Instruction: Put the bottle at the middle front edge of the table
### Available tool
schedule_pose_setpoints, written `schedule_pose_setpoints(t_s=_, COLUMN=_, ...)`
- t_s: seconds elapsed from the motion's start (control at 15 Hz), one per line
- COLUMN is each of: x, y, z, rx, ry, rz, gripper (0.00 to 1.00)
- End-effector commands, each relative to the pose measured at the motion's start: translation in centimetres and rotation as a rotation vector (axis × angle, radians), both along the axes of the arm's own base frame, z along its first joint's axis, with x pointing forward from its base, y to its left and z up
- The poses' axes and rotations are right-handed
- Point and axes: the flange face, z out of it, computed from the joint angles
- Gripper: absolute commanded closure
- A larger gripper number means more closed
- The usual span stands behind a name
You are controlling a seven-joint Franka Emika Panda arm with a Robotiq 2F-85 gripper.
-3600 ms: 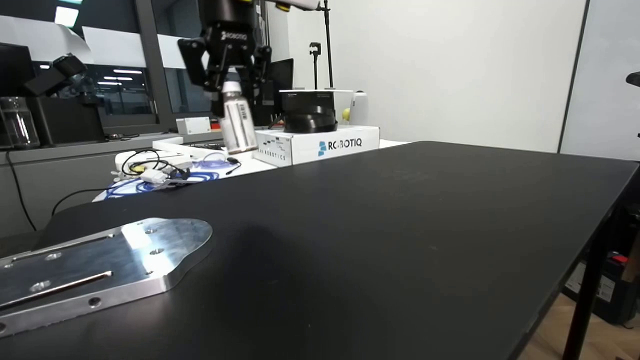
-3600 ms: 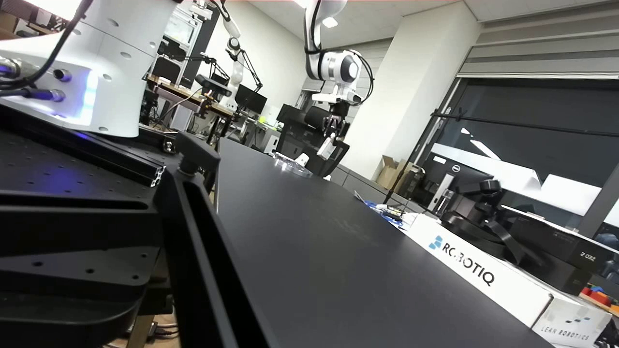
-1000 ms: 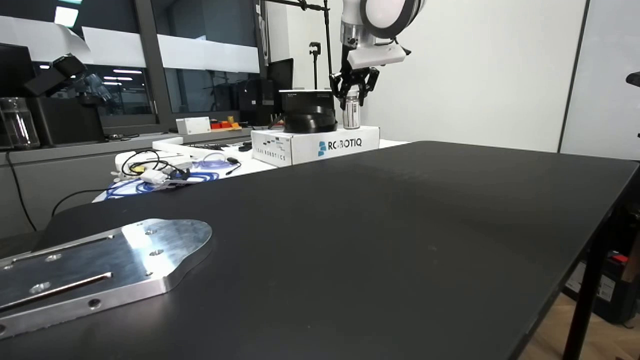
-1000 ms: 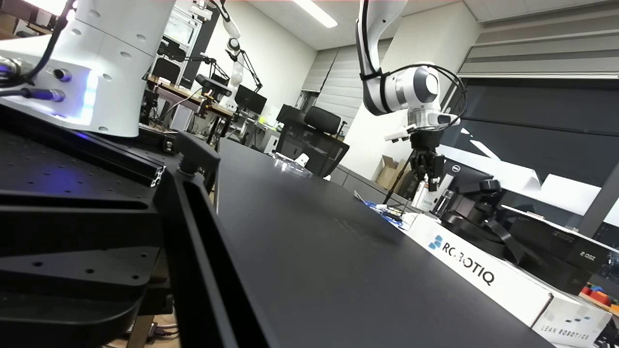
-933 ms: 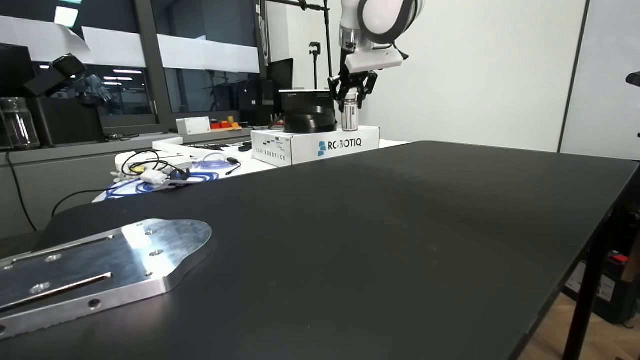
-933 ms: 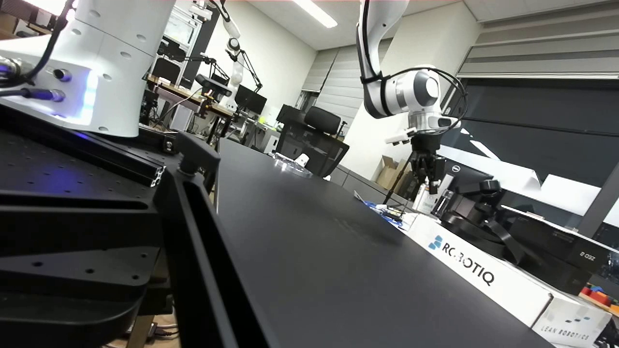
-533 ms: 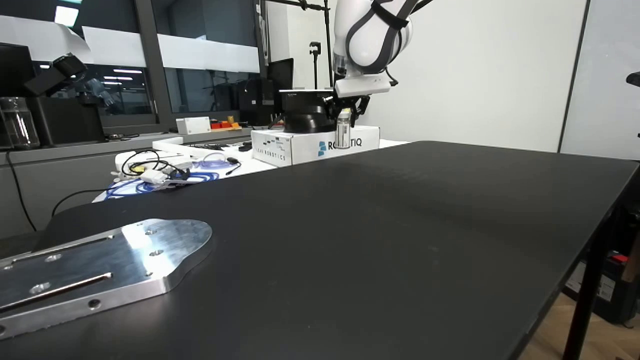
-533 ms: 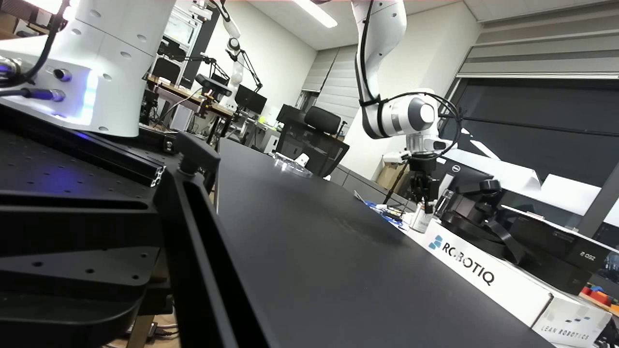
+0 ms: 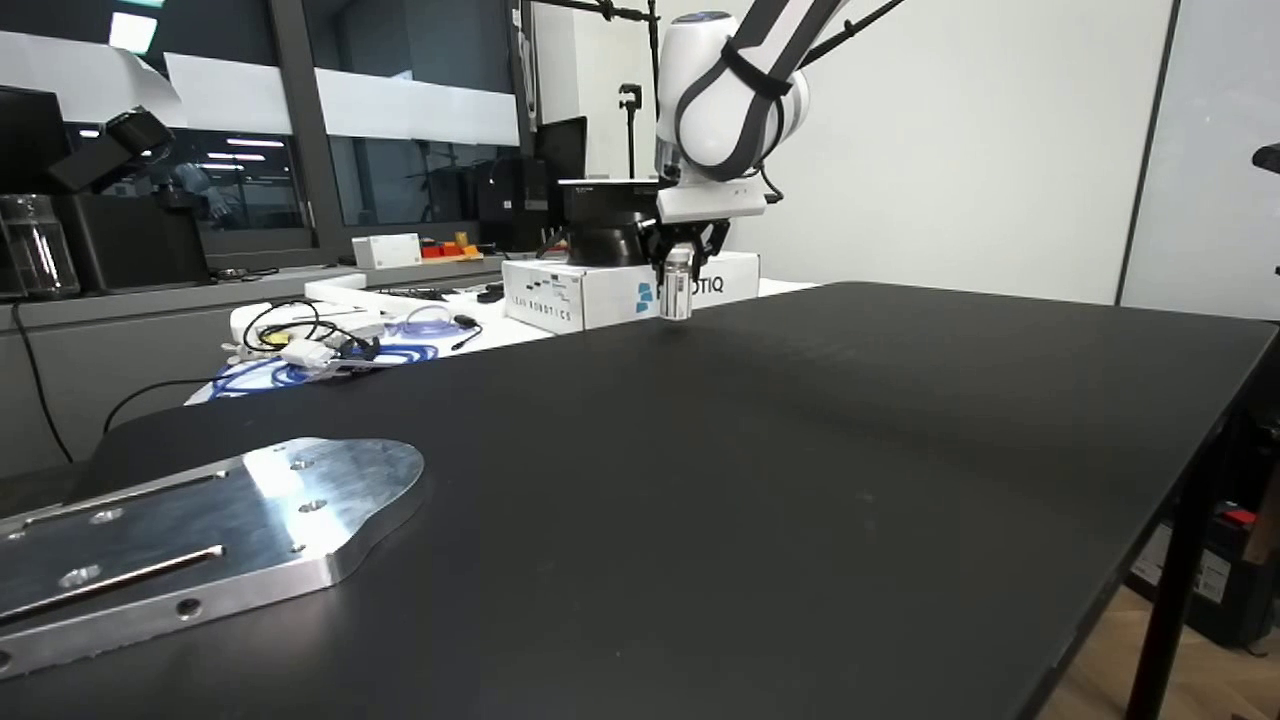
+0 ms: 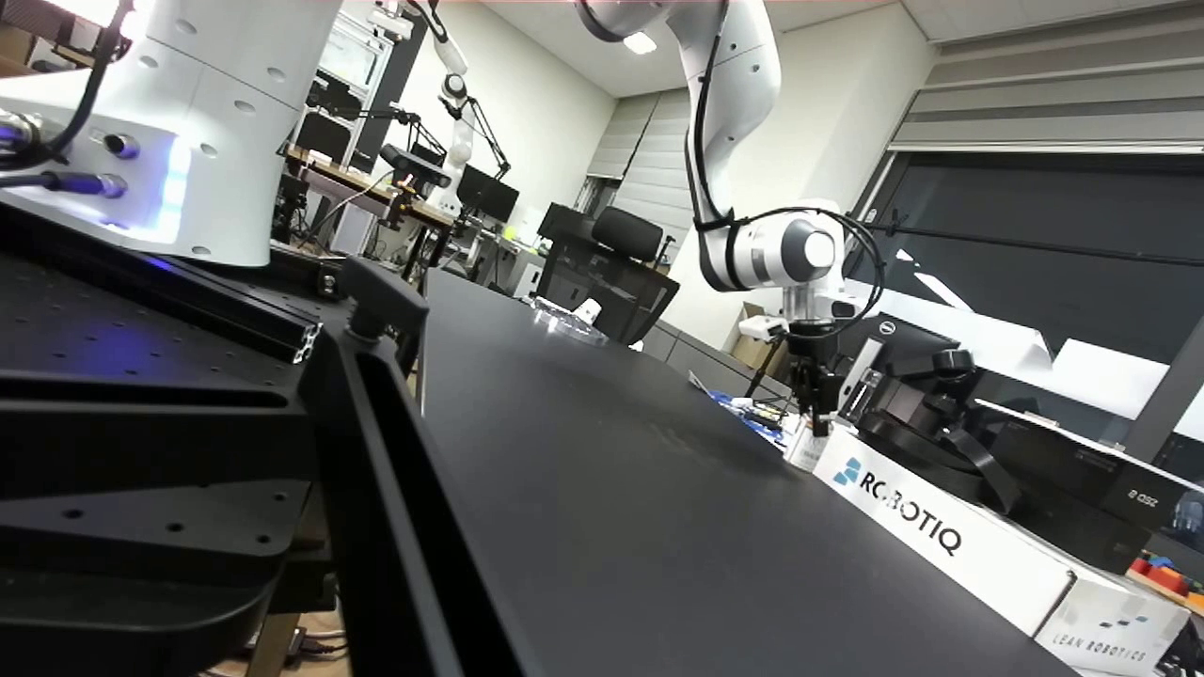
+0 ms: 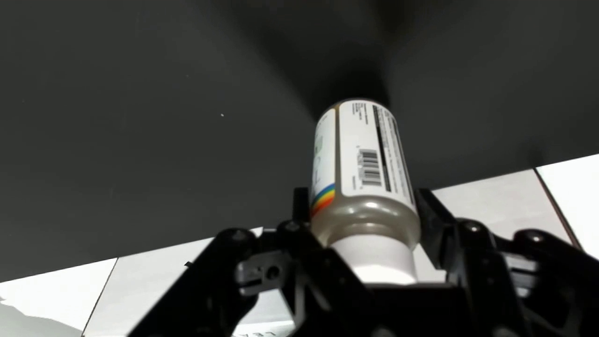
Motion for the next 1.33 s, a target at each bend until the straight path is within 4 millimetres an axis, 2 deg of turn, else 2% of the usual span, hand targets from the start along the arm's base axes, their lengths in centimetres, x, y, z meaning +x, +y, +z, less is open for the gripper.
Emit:
schedule_pose_setpoints(t_s=0.0, x=1.1, y=-0.1, z=-0.1, rx=0.003, ry=-0.002, rz=-0.037, gripper=0.69)
schedule_pose_setpoints(t_s=0.07, x=1.1, y=-0.1, z=-0.2, rx=0.002, ry=0.000, rz=-0.040, gripper=0.69)
schedule_pose_setpoints(t_s=0.13, x=1.2, y=-0.1, z=-0.2, rx=0.003, ry=0.005, rz=-0.048, gripper=0.62)
schedule_pose_setpoints(t_s=0.2, x=1.2, y=-0.1, z=-0.1, rx=0.011, ry=0.017, rz=-0.053, gripper=0.19)
schedule_pose_setpoints(t_s=0.27, x=1.2, y=-0.1, z=0.4, rx=0.020, ry=0.029, rz=-0.060, gripper=0.18)
schedule_pose_setpoints(t_s=0.47, x=1.5, y=0.1, z=3.0, rx=0.032, ry=0.025, rz=-0.069, gripper=0.00)
schedule_pose_setpoints(t_s=0.73, x=1.8, y=1.3, z=8.9, rx=0.017, ry=-0.026, rz=-0.047, gripper=0.00)
schedule_pose_setpoints(t_s=1.0, x=0.5, y=3.3, z=14.5, rx=-0.047, ry=0.003, rz=-0.001, gripper=0.00)
schedule_pose_setpoints(t_s=1.07, x=1.6, y=2.6, z=12.3, rx=-0.016, ry=-0.026, rz=-0.006, gripper=0.00)
schedule_pose_setpoints(t_s=1.13, x=1.4, y=3.2, z=13.5, rx=-0.025, ry=-0.018, rz=-0.002, gripper=0.00)
schedule_pose_setpoints(t_s=1.27, x=1.0, y=3.9, z=14.6, rx=-0.032, ry=-0.010, rz=0.004, gripper=0.00)
